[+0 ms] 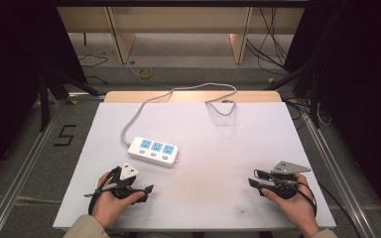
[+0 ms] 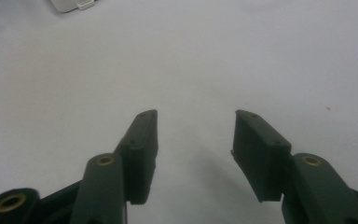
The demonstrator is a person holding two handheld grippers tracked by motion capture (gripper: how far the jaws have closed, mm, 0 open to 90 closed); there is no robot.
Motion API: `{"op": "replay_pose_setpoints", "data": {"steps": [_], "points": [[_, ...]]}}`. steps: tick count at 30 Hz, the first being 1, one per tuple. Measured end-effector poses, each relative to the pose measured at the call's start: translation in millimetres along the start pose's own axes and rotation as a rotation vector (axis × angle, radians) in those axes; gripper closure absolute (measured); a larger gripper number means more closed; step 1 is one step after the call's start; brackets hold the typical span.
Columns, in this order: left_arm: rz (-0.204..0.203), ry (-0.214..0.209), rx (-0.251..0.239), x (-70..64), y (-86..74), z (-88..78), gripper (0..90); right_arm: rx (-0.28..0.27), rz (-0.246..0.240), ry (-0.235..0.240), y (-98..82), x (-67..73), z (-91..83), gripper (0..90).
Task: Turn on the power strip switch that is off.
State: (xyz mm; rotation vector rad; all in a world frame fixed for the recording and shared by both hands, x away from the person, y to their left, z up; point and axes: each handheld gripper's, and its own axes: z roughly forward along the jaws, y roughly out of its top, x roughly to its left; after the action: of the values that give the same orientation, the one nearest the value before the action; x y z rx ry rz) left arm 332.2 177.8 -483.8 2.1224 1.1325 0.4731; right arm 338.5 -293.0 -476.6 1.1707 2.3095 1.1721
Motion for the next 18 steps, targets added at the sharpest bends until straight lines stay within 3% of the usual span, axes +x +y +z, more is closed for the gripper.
{"op": "replay_pose_setpoints", "data": {"steps": [6,10,18], "points": [[-0.002,0.003,0.002,-0.3,-0.4,-1.0,19.8,0.014,-0.021,0.002,2.1,2.9,-1.5,60.9],[-0.001,0.005,-0.003,-0.8,-0.1,-1.1,19.8,0.045,-0.08,0.013,8.2,9.3,-2.8,76.6],[0.007,-0.001,0.0,-0.8,0.2,0.1,20.0,0.095,-0.141,0.026,12.5,14.4,1.2,90.0]]}}
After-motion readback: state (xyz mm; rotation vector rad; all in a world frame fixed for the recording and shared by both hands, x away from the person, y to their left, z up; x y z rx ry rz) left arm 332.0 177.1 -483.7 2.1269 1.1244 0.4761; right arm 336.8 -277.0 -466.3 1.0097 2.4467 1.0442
